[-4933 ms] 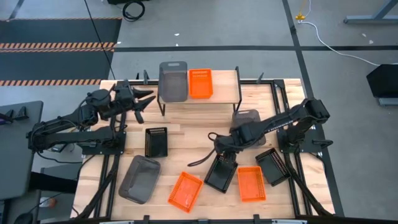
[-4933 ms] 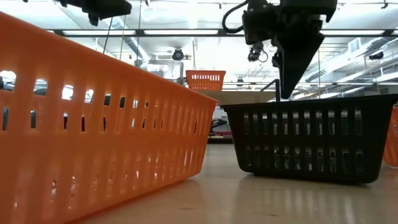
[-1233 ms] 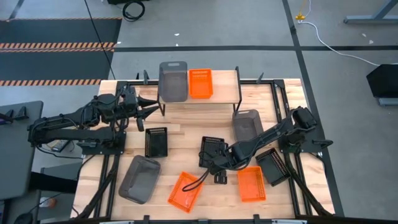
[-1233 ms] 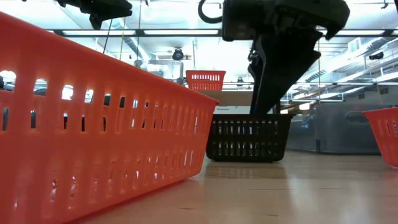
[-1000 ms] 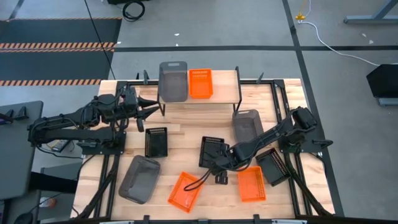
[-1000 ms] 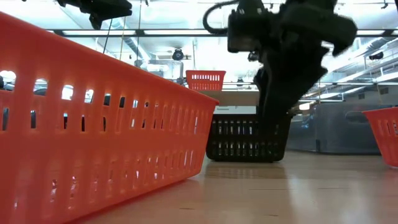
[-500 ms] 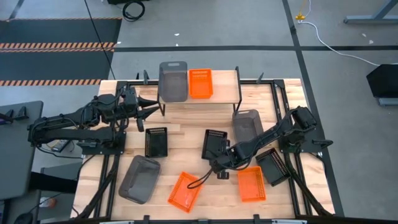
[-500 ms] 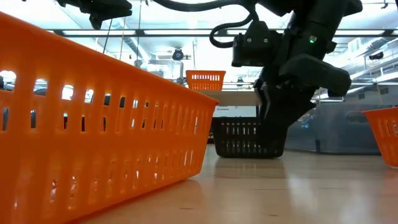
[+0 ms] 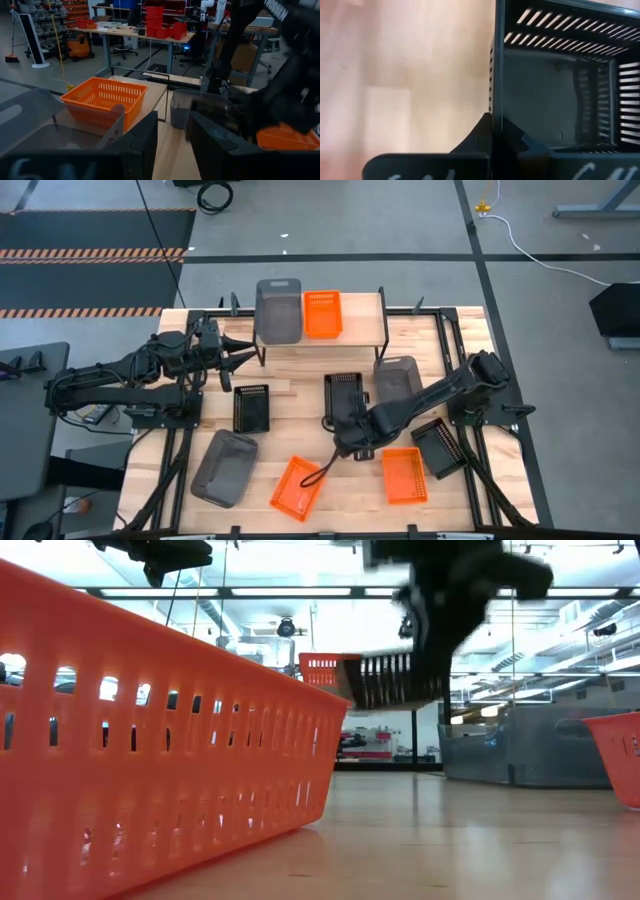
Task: Stack baskets on shelf by color
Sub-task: Put the middle black basket on the shelf
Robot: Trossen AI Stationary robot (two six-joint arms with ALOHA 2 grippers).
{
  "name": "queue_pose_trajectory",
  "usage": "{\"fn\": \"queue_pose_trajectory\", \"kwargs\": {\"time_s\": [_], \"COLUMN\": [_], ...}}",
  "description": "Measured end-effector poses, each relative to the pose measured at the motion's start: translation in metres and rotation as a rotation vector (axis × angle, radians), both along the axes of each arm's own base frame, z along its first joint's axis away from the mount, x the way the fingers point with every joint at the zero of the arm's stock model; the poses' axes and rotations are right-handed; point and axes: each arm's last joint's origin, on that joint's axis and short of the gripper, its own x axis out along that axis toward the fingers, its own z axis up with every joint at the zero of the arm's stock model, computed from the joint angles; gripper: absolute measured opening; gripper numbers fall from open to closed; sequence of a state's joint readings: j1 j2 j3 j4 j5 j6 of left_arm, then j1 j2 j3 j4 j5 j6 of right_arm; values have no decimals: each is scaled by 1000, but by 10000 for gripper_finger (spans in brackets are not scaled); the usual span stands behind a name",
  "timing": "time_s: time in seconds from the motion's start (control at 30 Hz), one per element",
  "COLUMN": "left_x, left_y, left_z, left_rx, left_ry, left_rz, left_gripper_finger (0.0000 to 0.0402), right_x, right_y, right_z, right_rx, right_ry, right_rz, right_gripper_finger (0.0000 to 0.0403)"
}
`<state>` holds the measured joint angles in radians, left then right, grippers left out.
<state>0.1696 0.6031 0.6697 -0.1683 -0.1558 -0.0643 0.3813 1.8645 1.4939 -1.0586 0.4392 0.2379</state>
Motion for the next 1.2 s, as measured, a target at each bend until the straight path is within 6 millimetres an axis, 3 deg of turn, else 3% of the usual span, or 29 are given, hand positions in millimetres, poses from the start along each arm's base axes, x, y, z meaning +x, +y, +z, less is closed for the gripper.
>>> {"fn": "queue_pose_trajectory", "kwargs": {"time_s": [0.13, 0.27, 0.5, 0.7, 0.87, 1.2], "left_x": [0, 0, 0, 0, 0, 0], "left_y": [0, 0, 0, 0, 0, 0], "left_z": [0, 0, 0, 0, 0, 0], "left_rx": [0, -1, -1, 0, 0, 19], "left_ry": [0, 2, 1, 0, 0, 7], "left_rz": [0, 0, 0, 0, 0, -2], "left_gripper_finger": [117, 117, 117, 117, 117, 117], "right_x": [-4, -13, -49, -71, -75, -83], "right_y": [-7, -28, -77, -124, -164, -225], "right_z": [41, 78, 134, 163, 163, 120], "right_rx": [-124, -118, -58, -8, 46, 92], "right_ry": [37, -4, -112, -181, -217, -142], "right_rz": [14, -4, -8, 32, 32, -20], "right_gripper_finger": [8, 8, 8, 8, 8, 9]}}
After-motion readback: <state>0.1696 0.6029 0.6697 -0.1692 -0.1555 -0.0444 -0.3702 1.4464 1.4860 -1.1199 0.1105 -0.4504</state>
